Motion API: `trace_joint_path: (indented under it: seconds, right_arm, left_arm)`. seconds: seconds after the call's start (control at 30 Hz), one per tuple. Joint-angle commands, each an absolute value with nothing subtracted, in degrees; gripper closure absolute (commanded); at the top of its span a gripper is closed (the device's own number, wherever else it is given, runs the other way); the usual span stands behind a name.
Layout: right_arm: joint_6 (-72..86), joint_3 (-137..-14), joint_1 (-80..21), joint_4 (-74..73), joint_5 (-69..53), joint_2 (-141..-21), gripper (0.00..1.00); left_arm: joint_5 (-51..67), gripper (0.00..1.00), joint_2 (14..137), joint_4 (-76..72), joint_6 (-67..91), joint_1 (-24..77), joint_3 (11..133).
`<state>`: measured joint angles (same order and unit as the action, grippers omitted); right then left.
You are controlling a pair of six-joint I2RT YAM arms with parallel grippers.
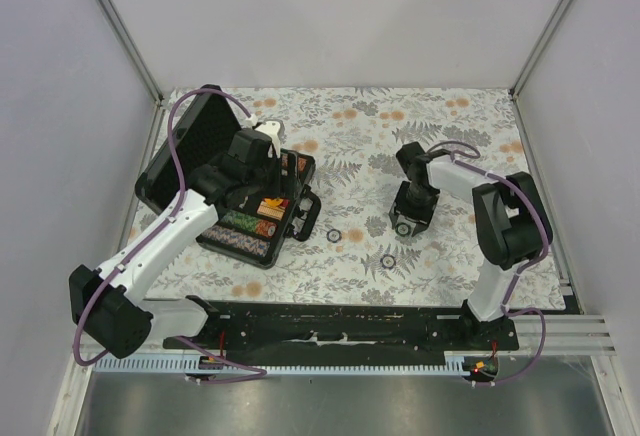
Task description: Pack up texas hold em set
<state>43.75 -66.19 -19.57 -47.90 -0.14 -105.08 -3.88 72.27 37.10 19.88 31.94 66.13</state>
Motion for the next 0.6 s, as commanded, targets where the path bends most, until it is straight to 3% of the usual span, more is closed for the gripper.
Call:
trace_joint_path:
  seconds: [0.0,0.3,0.57]
  right_arm:
    - [45.26,-62.49,-19.34,-42.54,0.26,-105.91,0.41]
    - [45.26,-62.93,-19.34,-41.92,-1.3,-106.96,0.65]
    - [45.26,-66.35,-19.34,-44.56,-3.25,-102.31,0.69]
  left_arm:
    - [-2.73,0.15,72.25,35.51,21.27,31.82,66.62]
    - [-0.27,0.16,71.98,35.16,22.32,31.9,66.18]
    - [5.79,0.16,71.28,30.95,25.31,31.9,63.37]
